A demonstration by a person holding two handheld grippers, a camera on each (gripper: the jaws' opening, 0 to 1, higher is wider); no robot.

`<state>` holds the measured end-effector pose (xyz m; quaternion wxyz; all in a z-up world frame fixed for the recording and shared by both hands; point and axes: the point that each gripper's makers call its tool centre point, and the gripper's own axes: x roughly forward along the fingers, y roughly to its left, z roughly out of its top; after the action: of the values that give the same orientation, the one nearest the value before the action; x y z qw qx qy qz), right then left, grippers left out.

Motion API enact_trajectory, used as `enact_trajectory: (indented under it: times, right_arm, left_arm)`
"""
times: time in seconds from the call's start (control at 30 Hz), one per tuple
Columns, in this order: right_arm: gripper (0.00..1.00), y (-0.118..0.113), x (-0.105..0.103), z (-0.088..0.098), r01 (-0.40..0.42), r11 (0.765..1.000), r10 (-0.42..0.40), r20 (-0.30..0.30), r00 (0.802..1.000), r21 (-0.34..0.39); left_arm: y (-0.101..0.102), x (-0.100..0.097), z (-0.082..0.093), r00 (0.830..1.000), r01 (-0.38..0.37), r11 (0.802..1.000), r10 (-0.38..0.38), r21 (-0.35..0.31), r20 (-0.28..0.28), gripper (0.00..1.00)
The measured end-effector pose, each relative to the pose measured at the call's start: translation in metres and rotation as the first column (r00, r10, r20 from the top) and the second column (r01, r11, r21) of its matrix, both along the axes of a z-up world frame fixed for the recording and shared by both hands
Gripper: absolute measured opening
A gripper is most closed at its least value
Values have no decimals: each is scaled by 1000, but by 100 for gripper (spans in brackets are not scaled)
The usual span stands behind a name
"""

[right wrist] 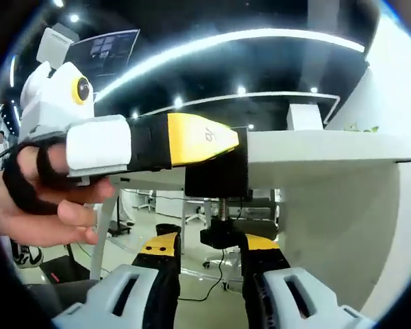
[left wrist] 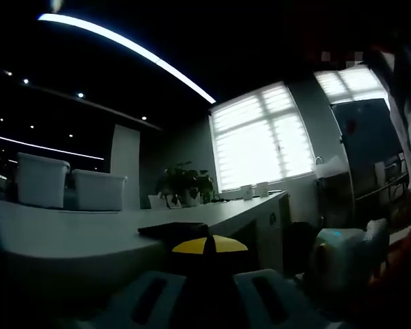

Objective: Clamp the fixed fixture on the desktop, loosen the retaining clip, secure it to the edge of the desk, and tighten the retaining clip.

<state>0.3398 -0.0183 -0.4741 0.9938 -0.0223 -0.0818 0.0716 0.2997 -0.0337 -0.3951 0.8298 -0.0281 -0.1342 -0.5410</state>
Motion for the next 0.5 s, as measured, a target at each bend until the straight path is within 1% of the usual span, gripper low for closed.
enact_trajectory:
  times: [0.1, 0.23, 0.3, 0.5]
  right_arm:
    - [35, -3, 10, 0, 32, 999, -32, -17, 999, 13]
    - [34, -10, 17, -3, 69, 997, -67, -37, 997, 37]
    - [33, -12, 20, -5, 77, 996, -75, -44, 996, 50]
    - [31, -12, 20, -5, 78, 995, -75, -44, 996, 56]
  left_arm:
    - [0, 0, 0, 1000, -2, 1000, 2, -3, -3, 1]
    - [0, 0, 0, 1000, -3, 1000, 3, 1, -1, 1]
    - [0, 0, 0, 1000, -2, 1000, 2, -2, -3, 1]
    - [0, 0, 0, 1000, 0, 1000, 0, -3, -3, 1]
